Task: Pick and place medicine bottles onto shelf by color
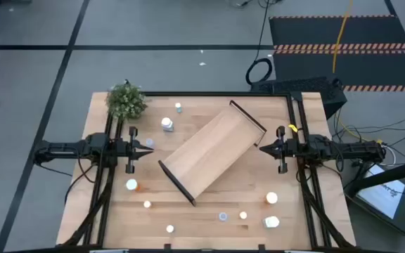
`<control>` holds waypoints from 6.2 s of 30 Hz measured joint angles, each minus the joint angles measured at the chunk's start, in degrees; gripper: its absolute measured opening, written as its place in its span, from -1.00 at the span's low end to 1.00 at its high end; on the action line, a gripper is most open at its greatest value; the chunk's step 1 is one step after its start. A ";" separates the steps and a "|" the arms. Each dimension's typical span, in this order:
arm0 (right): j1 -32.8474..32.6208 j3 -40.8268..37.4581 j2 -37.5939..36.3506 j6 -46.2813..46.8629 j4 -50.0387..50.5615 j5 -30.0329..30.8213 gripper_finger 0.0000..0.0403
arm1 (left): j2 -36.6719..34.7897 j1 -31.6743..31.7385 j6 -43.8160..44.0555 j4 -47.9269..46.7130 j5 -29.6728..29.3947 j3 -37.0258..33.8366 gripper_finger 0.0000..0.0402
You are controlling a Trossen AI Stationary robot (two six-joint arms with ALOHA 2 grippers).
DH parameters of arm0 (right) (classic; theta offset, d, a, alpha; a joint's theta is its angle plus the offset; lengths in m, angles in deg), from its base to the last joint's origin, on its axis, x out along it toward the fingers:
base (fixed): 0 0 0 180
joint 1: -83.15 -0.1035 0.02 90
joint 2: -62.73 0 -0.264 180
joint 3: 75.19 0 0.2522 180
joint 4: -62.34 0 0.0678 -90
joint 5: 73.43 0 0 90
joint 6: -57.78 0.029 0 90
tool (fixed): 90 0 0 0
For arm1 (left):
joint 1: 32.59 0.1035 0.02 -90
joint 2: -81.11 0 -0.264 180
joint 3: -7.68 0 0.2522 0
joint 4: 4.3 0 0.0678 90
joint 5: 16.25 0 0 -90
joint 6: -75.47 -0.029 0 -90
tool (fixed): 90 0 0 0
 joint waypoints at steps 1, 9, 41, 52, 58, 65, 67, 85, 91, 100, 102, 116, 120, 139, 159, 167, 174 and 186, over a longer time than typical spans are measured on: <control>-0.01 0.00 0.01 0.00 0.00 0.00 -1.00 | 0.00 0.00 -0.02 0.00 0.00 0.00 -0.81; 0.00 0.00 -0.01 0.00 0.01 -0.01 -1.00 | 0.00 0.00 -0.02 0.00 0.00 0.01 -0.81; -0.01 -0.01 0.00 0.00 0.00 0.00 -1.00 | 0.01 0.01 -0.02 0.01 -0.02 0.02 -0.81; -0.01 -0.01 0.00 0.00 0.02 -0.01 -1.00 | 0.02 0.00 -0.02 0.01 0.00 0.00 -0.81; -0.01 0.00 0.00 0.00 0.00 -0.01 -1.00 | 0.02 0.00 -0.02 0.00 0.00 0.00 -0.81; -0.01 -0.02 -0.01 0.00 0.00 0.01 -1.00 | 0.02 0.00 0.00 0.00 0.00 0.00 -0.81; 0.01 -0.02 -0.01 0.00 0.00 0.01 -1.00 | 0.01 0.02 -0.01 0.02 -0.01 0.01 -0.81; 0.01 -0.02 0.01 0.00 0.00 0.01 -1.00 | 0.02 0.02 0.00 0.00 0.00 0.00 -0.81; -0.01 0.00 -0.01 0.00 0.00 0.01 -1.00 | 0.01 0.02 -0.02 0.00 0.00 0.02 -0.81; -0.01 0.00 0.00 0.00 0.00 0.01 -1.00 | 0.00 0.00 -0.02 0.01 0.00 0.00 -0.81; 0.00 0.00 0.01 0.00 0.00 0.01 -1.00 | 0.01 0.00 0.00 0.00 0.00 0.01 -0.81; -0.01 -0.01 0.00 0.00 0.01 0.01 -1.00 | 0.02 0.00 -0.02 0.02 0.00 0.00 -0.81; 0.00 -0.01 -0.01 -0.01 0.01 0.00 -1.00 | 0.02 0.01 -0.02 0.01 0.00 0.02 -0.81; 0.00 0.00 0.01 0.11 -0.20 0.01 -1.00 | 0.02 0.02 -0.02 0.00 -0.02 0.01 -0.81; -0.01 -0.02 0.01 0.15 -0.22 0.01 -1.00 | 0.02 0.00 2.51 0.02 -0.02 0.02 -0.81; -0.01 -0.01 -0.01 0.15 -0.22 0.01 -1.00 | 0.02 0.04 6.34 5.17 -0.02 0.17 -0.81; -0.01 -0.02 -0.01 0.17 -0.22 0.01 -1.00 | 3.55 0.04 7.55 1.26 -1.48 8.26 -0.95; -0.01 0.00 0.00 5.92 -0.26 0.10 -1.00 | 21.84 0.04 10.47 -17.53 -1.96 35.34 -0.95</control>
